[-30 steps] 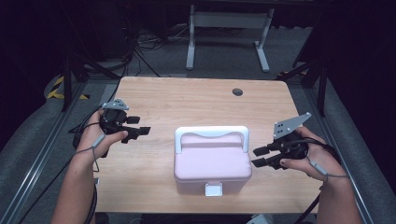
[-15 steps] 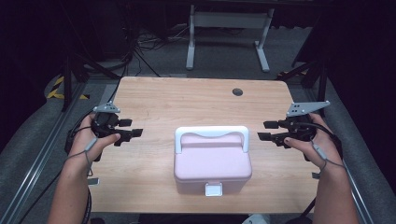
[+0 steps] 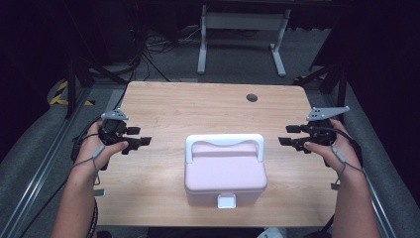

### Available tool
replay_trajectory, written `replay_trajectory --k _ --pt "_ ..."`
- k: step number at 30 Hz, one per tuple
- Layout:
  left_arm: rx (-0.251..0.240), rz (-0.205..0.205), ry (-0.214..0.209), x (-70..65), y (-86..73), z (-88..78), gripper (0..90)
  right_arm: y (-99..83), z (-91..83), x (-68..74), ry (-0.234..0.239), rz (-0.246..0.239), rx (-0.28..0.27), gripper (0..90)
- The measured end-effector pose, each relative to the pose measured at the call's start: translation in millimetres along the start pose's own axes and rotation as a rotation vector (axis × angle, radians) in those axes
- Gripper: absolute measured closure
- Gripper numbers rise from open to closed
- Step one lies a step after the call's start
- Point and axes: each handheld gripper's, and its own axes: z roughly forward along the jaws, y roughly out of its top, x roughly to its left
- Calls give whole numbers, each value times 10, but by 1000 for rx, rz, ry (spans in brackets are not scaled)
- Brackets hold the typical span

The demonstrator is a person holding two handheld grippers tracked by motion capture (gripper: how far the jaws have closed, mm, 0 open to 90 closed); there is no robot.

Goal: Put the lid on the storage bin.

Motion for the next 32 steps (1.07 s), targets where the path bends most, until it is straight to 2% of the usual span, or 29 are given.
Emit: replay_trajectory --k 3,6,9,14,17,23,27,28,29,31,32 --pt "15 -9 -4 9 -10 26 347 -54 65 -71 -12 22 17 376" --pt "26 1 -7 37 -20 83 351 -111 141 -121 -35 40 64 370" --pt "30 6 -9 59 -33 129 356 -158 203 -170 -42 50 84 370" --pt "45 -13 -5 82 -59 171 368 -219 274 -249 -51 62 89 370" --pt "53 -55 -18 85 -79 219 368 -292 338 -327 -74 83 127 366" --pt "93 -64 -3 121 -103 287 346 -396 400 -417 -97 116 172 353" --pt "91 -45 5 142 -100 302 343 -433 419 -440 -111 129 201 352" --pt "88 -35 -5 138 -90 295 343 -431 414 -435 -108 132 199 352" --pt "80 -6 -15 133 -78 292 347 -428 407 -429 -109 131 197 352" --pt "55 18 -43 106 -41 286 348 -417 390 -410 -107 130 185 352" --pt "55 18 -43 106 -41 286 347 -417 390 -410 -107 130 185 352"
